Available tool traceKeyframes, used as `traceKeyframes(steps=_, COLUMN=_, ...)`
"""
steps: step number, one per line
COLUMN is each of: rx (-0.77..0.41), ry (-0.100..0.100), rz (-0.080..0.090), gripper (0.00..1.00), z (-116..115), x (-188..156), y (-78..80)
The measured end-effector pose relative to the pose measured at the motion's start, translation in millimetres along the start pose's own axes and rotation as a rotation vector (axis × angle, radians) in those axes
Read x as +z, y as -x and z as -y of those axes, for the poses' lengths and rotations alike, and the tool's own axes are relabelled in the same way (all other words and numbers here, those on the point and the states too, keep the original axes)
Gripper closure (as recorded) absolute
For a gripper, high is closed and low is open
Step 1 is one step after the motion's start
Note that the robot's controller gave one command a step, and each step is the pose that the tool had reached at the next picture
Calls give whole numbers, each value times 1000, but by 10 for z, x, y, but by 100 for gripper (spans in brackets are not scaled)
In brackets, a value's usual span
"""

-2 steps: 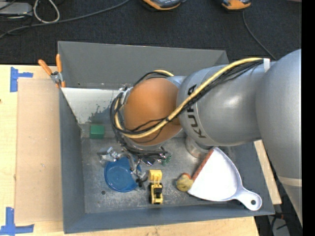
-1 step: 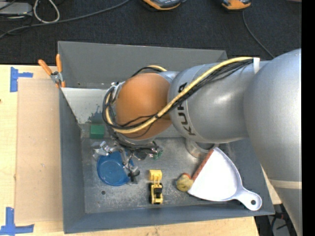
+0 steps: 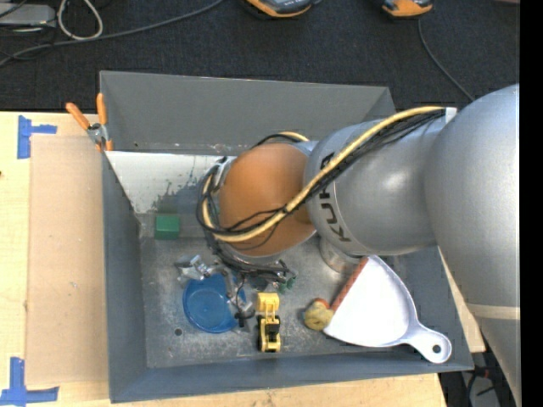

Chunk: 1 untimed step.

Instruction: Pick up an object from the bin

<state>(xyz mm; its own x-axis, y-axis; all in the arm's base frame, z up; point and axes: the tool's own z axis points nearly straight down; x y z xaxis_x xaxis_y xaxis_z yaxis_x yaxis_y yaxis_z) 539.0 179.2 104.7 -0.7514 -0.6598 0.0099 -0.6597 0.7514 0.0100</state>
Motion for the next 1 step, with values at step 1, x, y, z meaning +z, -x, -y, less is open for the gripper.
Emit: traceKeyframes(steps=1, rx=65, ry=-3, rz=-4, gripper=0, z=34, x=20, y=-50)
